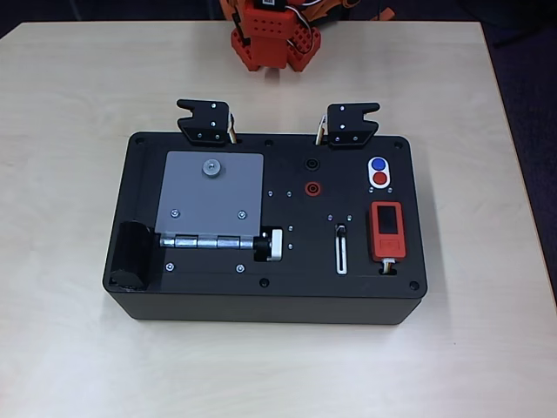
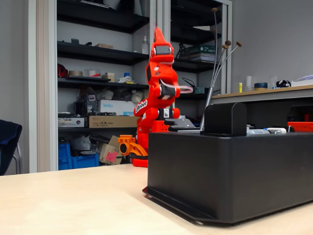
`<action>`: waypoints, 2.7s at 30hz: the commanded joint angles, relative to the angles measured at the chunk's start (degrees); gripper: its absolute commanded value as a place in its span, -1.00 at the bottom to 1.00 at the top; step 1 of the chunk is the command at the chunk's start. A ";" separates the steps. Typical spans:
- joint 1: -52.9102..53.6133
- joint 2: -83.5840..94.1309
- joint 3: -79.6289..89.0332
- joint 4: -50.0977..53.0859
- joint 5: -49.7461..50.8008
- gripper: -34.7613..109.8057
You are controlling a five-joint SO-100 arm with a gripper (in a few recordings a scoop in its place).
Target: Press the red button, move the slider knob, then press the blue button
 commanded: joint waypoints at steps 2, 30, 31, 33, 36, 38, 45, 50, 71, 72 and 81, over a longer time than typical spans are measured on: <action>1.14 0.18 -9.93 15.73 -4.31 -0.52; -9.67 -27.07 -49.22 86.66 -56.60 -0.52; -10.37 -27.42 -49.39 89.56 -57.39 -0.52; -12.13 -28.13 -50.54 96.50 -57.66 -0.52; -15.47 -28.30 -51.86 107.40 -61.35 -0.52; -15.56 -29.71 -53.53 116.81 -59.77 -0.52; -14.15 -32.61 -61.79 133.95 -61.44 -0.51; -15.73 -31.03 -56.16 131.75 -60.64 -0.51; -17.93 -40.61 -63.02 133.86 -60.91 -0.51; -18.02 -42.54 -64.69 134.30 -60.91 -0.51; -19.16 -61.79 -78.05 136.58 -60.64 -0.51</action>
